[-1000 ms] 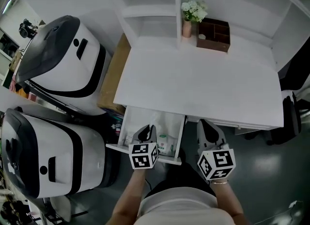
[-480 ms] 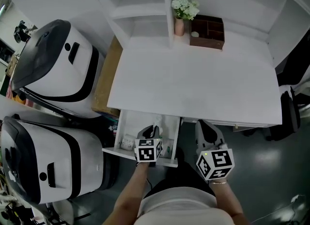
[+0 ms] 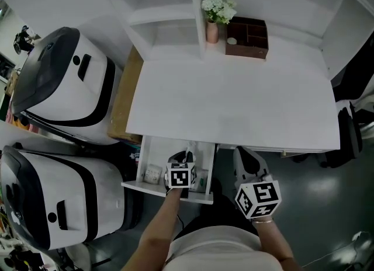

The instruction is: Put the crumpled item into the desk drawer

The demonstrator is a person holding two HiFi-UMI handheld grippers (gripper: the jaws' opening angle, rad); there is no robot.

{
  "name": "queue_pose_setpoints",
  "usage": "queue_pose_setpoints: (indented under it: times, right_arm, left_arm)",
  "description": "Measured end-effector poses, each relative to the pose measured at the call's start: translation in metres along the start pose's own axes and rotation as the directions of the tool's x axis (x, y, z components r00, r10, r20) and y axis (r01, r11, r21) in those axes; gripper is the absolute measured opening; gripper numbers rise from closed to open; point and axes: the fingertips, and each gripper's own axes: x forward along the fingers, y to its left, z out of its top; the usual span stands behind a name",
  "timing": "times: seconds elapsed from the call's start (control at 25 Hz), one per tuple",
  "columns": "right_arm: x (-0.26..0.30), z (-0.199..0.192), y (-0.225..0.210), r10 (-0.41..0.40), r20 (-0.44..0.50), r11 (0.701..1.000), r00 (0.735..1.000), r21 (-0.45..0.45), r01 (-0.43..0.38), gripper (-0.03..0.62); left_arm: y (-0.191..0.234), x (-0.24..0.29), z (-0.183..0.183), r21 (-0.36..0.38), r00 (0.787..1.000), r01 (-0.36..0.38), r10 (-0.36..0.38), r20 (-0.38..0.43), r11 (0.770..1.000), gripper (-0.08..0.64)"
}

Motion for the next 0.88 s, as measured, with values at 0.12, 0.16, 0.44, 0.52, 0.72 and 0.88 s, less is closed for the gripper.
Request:
queue_pose_setpoints:
  times: [0.12,0.16,0.44,0.52,0.72,0.88]
  right_arm:
    - [0.002,-0.002,-0.001,-0.002,-0.006,1.000,1.000,0.003,0.002,0.003]
    - [0.002,-0.002,-0.002,-0.004,-0.007,1.000,1.000,0.003,0.004,0.003]
    - [0.004,-0.003,-0.006,-0.017,-0.016,1.000,1.000,0.004,0.017,0.003]
    - [0.004,-0.004,-0.007,-0.019,-0.019,1.000,1.000,0.004,0.019,0.003]
    - [0.006,-0.004,-0.010,-0.026,-0.025,1.000,0.999,0.008,0.026,0.003]
    - [0.007,-0.005,-0.014,-0.035,-0.034,0.999,0.999,0.001,0.035,0.003]
  left_arm:
    - [-0.001,0.010,-0.008,0.001,0.999,0.003,-0.003,-0.038,1.000,0.040]
    - [-0.001,0.013,-0.013,-0.002,0.999,0.004,-0.004,-0.053,1.000,0.040]
    - [-0.002,0.035,-0.032,-0.018,0.989,0.029,-0.031,-0.143,0.999,0.040]
    - [-0.001,0.040,-0.037,-0.017,0.987,0.034,-0.036,-0.158,0.999,0.040]
    - [0.007,0.045,-0.045,-0.016,0.986,0.014,-0.016,-0.167,1.000,0.040]
    - [0.014,0.055,-0.051,-0.009,0.985,0.008,-0.009,-0.173,1.000,0.043]
